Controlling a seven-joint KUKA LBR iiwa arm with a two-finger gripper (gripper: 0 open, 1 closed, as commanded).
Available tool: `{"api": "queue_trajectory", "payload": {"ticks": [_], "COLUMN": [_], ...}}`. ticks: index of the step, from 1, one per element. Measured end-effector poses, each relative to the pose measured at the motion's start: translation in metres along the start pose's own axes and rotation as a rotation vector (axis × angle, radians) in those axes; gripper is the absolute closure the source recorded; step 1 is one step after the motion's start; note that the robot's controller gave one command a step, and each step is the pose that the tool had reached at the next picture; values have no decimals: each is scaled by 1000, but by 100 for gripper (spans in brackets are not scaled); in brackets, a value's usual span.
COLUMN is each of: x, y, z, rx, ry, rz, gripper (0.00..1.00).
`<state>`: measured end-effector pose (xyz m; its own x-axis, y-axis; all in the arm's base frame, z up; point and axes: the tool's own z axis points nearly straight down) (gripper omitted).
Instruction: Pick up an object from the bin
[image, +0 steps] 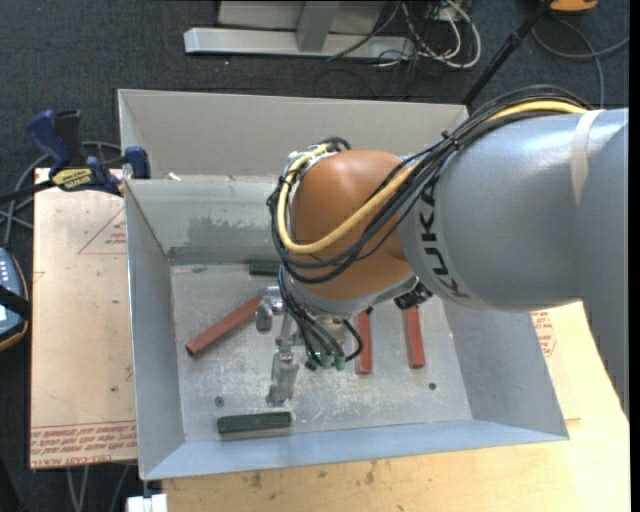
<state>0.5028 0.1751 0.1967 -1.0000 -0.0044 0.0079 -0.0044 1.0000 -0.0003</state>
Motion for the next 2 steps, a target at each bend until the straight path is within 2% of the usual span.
{"api": "queue_trajectory", "payload": {"ticks": [1, 2], "x": [9, 9], "y": [-12, -11], "z": [124, 122], "rx": [-1, -1], "ry": [-9, -8], "rz": [-135, -135], "gripper": [0, 100]}}
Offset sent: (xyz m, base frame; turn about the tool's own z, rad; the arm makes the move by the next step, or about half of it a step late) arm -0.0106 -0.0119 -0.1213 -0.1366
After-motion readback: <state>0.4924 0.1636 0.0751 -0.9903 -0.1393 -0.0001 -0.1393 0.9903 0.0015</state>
